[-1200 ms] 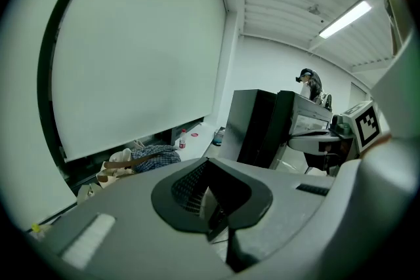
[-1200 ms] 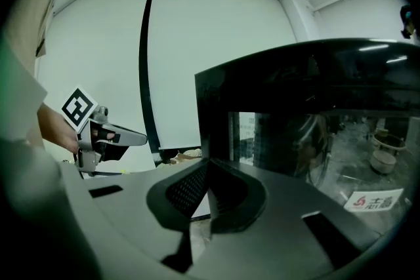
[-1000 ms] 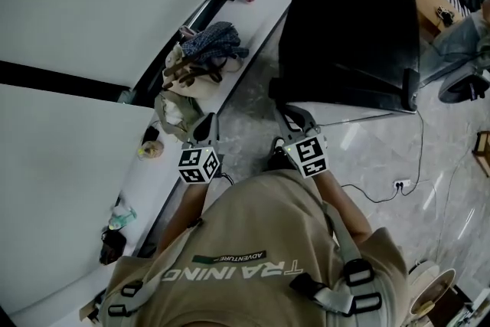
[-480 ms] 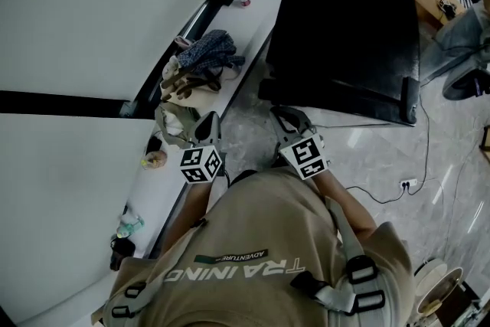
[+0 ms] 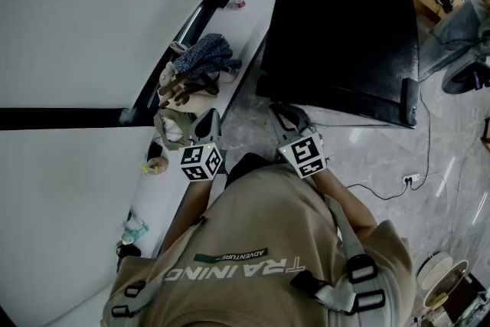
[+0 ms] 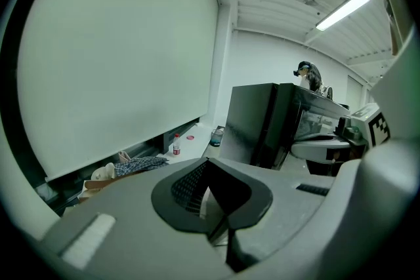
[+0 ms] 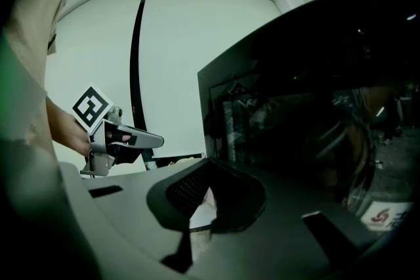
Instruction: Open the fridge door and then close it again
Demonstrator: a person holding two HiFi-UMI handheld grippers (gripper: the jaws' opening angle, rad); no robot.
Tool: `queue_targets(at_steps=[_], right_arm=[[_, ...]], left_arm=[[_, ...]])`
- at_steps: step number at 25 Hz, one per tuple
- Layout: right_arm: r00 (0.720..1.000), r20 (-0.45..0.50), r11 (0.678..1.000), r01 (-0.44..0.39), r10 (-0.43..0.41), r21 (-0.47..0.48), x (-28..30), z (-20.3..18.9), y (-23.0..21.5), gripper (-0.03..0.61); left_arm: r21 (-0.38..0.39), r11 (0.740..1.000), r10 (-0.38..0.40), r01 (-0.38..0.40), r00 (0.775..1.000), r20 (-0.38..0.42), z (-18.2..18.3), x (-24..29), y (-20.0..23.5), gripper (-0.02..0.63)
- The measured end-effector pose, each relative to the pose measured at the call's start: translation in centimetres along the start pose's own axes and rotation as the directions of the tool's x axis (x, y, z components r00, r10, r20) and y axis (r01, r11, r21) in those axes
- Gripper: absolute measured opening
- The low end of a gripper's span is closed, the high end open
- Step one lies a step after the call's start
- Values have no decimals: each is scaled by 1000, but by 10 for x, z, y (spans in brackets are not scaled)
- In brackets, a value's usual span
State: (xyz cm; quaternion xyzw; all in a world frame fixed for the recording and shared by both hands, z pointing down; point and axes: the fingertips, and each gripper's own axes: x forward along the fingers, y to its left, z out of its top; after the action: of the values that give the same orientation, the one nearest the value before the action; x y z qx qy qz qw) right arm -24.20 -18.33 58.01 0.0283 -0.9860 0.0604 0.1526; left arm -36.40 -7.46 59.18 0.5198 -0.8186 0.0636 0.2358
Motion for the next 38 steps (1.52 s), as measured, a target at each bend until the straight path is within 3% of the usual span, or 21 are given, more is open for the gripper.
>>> queue_targets(at_steps=[9,15,25,31,38], right_arm=[[987,-35,983,162,-160,87,-1,-8,-23,-5],[948,-86,934,317,-306,163,-1,-12,-23,-5],[898,-70,889,440,-435,125,-3,6,-12,-5],[892,-44,890,452,-450,61,-6,18,6,-5],[871,48,872,486,-489,61,-27,58,10,-5]], left_arm=[[14,994,-106,107,994,-36,-5,20,7,0],[67,975,-210,212,977,-31,12,27,22,0],[107,923,-368,371,929,-48,17,29,20,0],[88,888,-451,452,892,-31,18,22,-8,1],[141,840,-526,524,850,-27,42,16,-40,0]])
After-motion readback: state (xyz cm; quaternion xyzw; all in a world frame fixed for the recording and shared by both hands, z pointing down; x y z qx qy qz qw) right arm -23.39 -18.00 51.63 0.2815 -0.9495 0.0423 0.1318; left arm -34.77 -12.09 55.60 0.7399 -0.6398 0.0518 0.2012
